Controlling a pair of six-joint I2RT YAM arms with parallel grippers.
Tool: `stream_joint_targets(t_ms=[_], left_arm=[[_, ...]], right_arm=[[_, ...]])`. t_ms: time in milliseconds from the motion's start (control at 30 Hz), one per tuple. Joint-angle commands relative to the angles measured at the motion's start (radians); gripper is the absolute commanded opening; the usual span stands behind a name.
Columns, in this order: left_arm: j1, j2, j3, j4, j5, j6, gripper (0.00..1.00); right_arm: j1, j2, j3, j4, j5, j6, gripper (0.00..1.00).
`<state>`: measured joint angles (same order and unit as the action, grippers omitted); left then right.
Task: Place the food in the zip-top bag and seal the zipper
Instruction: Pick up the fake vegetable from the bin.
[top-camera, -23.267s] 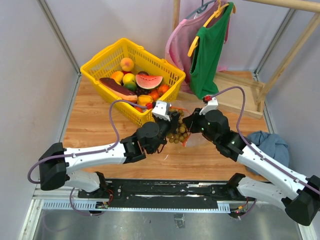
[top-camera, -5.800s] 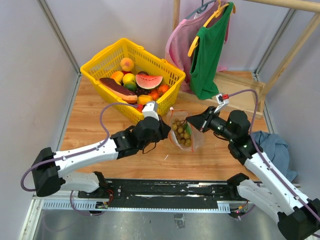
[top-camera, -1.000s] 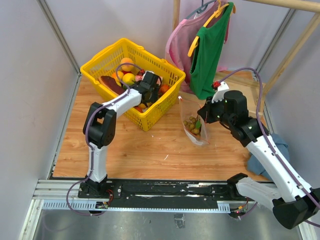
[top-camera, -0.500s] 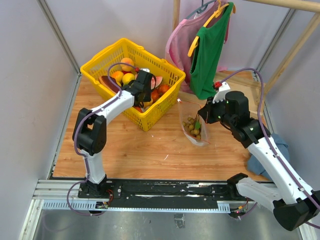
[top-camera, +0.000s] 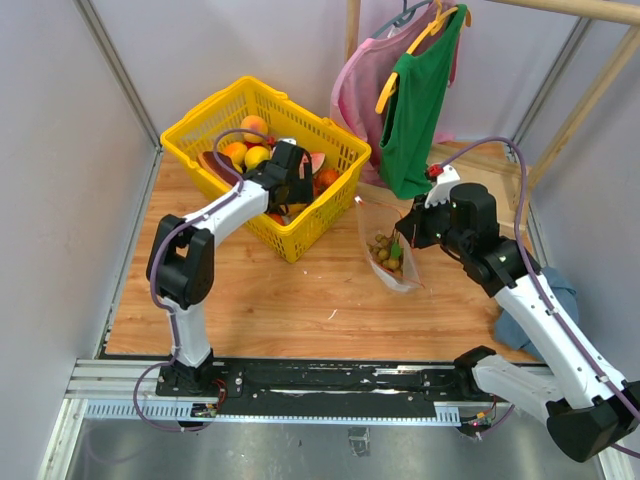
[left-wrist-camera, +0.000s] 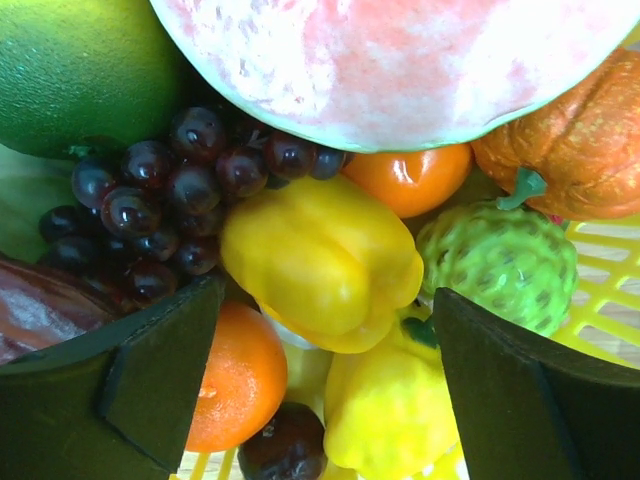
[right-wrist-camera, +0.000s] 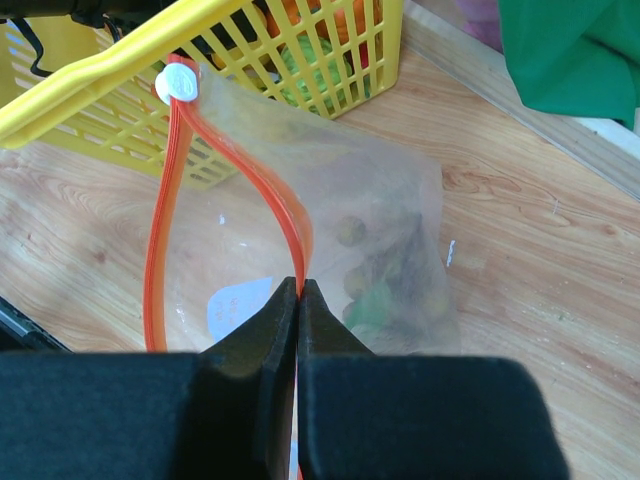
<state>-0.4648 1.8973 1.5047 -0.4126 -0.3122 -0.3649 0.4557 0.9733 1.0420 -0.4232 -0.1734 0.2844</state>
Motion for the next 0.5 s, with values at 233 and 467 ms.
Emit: stream_joint_targets(t_ms=[233,467], left_arm=[[0.009,0.146,0.032,0.025,-0.078,-0.108,0.98],[0.008,0.146,-0.009,0.094,-0.166,-0.096,0.92]], right_arm=[[0.008,-0.016,-0.022,0.031,-0.014,0.005,0.01],[0.008,-0.012,-0.027,0.039,-0.028,0.010,0.01]])
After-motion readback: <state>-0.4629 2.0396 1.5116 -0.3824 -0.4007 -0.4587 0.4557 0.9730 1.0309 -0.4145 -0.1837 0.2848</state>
